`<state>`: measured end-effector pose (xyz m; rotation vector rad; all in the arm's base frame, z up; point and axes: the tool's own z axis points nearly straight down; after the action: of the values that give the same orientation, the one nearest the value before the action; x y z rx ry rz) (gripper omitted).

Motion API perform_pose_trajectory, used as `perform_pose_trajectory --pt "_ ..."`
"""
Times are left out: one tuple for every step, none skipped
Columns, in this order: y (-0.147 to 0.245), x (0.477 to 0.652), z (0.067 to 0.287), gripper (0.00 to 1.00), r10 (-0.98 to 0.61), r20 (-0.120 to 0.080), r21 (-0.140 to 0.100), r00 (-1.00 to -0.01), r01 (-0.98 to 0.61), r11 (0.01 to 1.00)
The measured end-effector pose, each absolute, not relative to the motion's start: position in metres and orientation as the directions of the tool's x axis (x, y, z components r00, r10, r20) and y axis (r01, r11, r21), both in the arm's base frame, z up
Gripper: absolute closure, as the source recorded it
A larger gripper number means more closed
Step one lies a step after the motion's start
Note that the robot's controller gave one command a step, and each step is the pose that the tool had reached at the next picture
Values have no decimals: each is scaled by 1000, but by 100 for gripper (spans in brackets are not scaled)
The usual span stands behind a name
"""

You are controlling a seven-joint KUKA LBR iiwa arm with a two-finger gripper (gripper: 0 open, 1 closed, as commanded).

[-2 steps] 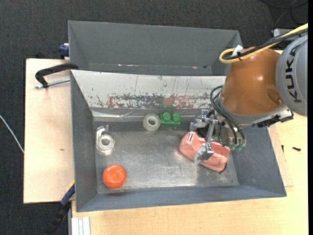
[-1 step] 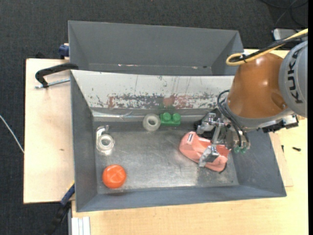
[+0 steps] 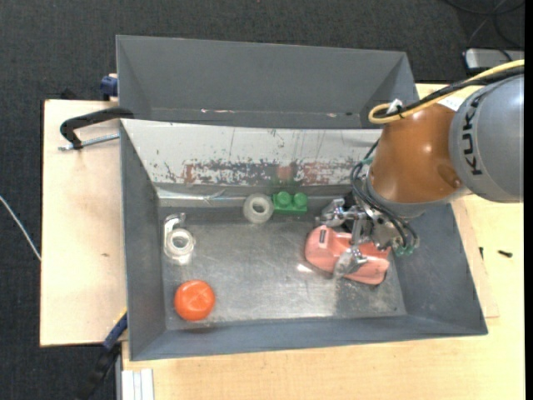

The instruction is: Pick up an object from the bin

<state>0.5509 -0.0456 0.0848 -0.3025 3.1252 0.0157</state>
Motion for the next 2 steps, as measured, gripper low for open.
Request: perform_pose_trajectory --pt "-46 551 85 100 -192 -3 10 -981 -192 981" --pt "-44 535 115 100 -233 3 4 -972 -233 972"
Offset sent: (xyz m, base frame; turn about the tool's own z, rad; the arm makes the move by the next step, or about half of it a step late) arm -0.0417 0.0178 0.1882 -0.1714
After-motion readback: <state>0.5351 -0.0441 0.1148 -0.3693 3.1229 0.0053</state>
